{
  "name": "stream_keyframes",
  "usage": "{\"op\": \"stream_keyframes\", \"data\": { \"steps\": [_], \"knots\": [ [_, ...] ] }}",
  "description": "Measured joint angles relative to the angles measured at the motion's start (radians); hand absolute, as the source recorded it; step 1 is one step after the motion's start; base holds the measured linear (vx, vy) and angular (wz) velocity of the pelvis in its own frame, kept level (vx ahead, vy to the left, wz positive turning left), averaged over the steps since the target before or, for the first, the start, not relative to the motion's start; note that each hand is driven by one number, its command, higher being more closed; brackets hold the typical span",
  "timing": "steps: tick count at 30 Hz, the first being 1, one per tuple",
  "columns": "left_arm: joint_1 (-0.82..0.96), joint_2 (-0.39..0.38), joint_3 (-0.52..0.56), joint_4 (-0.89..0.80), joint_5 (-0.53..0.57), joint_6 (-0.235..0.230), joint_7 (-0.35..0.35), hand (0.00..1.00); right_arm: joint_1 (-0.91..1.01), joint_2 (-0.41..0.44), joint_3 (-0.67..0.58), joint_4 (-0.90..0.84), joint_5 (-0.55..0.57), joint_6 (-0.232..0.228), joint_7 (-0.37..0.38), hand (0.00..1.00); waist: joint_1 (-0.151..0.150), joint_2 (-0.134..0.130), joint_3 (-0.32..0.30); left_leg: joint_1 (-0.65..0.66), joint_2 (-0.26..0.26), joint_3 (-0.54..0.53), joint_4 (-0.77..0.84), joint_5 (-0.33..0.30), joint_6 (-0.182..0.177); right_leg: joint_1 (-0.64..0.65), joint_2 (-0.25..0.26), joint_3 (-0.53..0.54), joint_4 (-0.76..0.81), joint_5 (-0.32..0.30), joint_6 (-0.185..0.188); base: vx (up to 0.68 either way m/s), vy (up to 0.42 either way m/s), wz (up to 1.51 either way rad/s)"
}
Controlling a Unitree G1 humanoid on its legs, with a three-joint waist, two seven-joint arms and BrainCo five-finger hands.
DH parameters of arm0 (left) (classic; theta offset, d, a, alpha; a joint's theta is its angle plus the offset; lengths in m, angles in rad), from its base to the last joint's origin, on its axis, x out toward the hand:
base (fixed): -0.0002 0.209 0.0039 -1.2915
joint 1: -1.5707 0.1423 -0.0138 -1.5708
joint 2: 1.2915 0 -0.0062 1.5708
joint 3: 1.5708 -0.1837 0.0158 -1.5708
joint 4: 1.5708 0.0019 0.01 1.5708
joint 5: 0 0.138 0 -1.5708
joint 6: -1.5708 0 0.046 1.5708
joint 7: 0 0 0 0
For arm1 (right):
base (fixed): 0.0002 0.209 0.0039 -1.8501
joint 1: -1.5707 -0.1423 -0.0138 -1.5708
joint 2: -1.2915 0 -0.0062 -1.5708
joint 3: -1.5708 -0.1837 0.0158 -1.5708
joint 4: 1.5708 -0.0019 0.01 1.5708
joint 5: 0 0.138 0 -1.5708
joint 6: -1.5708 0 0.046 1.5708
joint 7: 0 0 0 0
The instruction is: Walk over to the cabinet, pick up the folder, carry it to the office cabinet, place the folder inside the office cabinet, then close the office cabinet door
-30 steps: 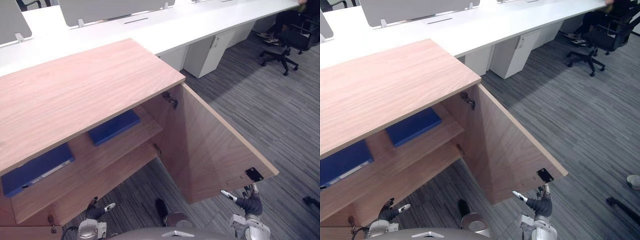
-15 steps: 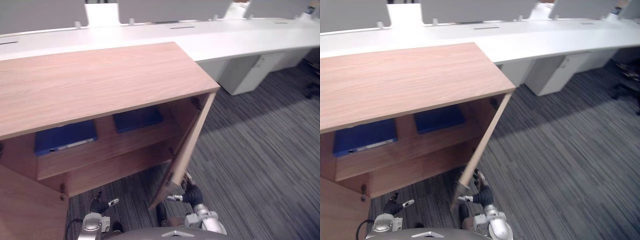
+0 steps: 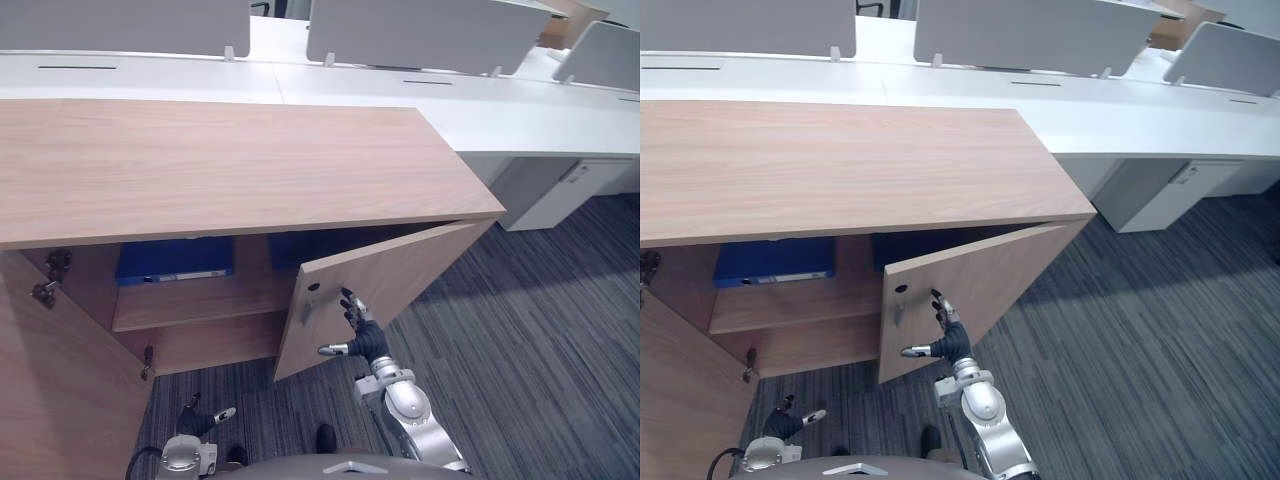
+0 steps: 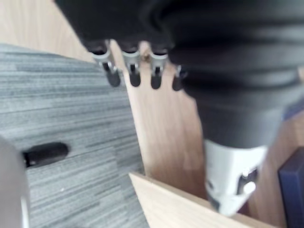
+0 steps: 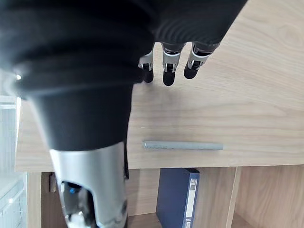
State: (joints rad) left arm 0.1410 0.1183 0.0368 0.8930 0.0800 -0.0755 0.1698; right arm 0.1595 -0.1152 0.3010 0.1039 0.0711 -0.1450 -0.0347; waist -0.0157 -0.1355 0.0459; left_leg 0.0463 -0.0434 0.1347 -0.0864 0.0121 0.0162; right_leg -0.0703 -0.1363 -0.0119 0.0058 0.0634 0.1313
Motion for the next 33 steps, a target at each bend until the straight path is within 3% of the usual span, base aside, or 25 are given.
{"op": "stream_keyframes", "data": {
  "steps": [6,14,22,33],
  "knots": [
    [0.003,0.008,0.012,-0.002,-0.001,0.0,0.001,0.0,0.013,0.032,-0.092,0.044,-0.04,0.0,0.0,0.0,0.016,-0.002,-0.001,-0.02,-0.004,-0.043,0.0,0.003,0.008,0.008,-0.003,-0.04,-0.016,-0.002,-0.006,0.06,-0.002,0.2],
    [0.009,-0.007,0.03,-0.002,-0.002,0.0,0.0,0.0,0.086,0.069,-0.228,0.276,-0.082,0.011,-0.001,0.0,0.006,0.011,0.002,-0.012,0.001,-0.081,0.0,0.002,0.006,0.035,0.002,-0.071,-0.019,-0.019,-0.03,0.01,-0.02,0.12],
    [0.009,-0.02,0.03,-0.002,-0.033,0.0,0.0,0.0,0.107,0.068,-0.322,0.575,-0.157,0.044,-0.042,0.0,0.003,0.028,-0.004,-0.013,0.002,-0.092,0.0,0.003,0.005,0.039,0.001,-0.085,-0.018,-0.029,-0.03,-0.03,-0.016,0.05],
    [0.023,-0.021,0.03,0.009,-0.059,0.001,0.0,0.0,0.061,0.067,-0.386,0.741,-0.157,0.066,-0.079,0.0,-0.01,0.039,-0.009,0.01,0.0,-0.151,0.0,0.007,0.001,0.101,-0.002,-0.156,-0.033,-0.043,-0.031,0.0,-0.02,0.16]
  ]
}}
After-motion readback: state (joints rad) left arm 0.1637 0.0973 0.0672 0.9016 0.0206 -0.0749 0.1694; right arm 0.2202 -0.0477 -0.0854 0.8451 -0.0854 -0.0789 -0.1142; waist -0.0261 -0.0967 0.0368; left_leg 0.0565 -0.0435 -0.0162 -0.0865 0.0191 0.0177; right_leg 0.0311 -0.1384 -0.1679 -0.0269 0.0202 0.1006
